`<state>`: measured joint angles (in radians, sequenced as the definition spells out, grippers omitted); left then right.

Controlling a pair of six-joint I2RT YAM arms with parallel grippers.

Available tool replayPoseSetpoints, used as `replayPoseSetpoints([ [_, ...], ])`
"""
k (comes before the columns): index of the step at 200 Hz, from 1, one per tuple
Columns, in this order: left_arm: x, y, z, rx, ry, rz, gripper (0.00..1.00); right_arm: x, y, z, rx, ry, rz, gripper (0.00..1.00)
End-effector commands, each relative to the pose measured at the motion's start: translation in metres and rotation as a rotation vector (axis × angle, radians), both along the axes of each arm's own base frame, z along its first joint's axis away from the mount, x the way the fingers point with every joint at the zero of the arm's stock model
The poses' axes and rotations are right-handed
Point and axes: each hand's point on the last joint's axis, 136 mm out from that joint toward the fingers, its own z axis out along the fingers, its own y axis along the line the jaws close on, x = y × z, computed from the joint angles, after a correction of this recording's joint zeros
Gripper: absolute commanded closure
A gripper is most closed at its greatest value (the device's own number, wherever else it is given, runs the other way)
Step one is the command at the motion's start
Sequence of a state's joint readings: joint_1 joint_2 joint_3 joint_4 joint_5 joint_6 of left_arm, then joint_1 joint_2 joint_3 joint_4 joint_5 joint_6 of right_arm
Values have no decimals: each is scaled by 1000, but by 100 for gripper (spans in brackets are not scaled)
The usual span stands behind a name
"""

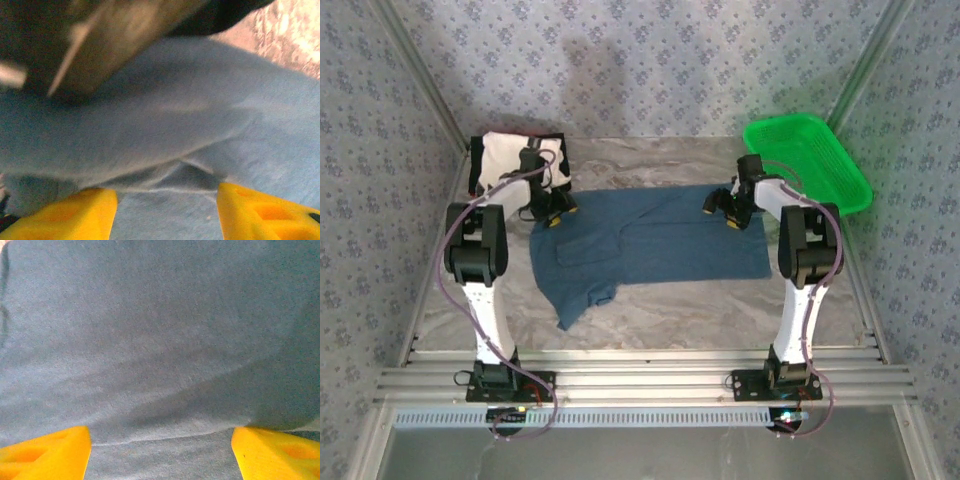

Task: Fold and stack the t-shirts

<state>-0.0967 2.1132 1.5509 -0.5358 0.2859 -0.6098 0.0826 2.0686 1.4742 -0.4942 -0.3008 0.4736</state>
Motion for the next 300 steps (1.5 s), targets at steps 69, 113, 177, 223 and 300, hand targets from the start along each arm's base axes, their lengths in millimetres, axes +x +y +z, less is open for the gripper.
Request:
replayPoseSetpoints([
  [69,-62,0,209,-45,-378,-13,30,-92,-26,182,51,-272,76,17],
  [113,-182,0,181,-138,-225,62,28,-178,-73,150,111,-124,-103,16],
  [177,-302,-15,77,-160,64,59,31,-210,-78,71,174,25,-149,20],
  [223,-336,-28,25,-152,173,78,35,-213,-85,32,170,90,-159,24],
  [300,-311,-32,-2,-147,92,187,37,-193,-98,1,151,108,-184,29],
])
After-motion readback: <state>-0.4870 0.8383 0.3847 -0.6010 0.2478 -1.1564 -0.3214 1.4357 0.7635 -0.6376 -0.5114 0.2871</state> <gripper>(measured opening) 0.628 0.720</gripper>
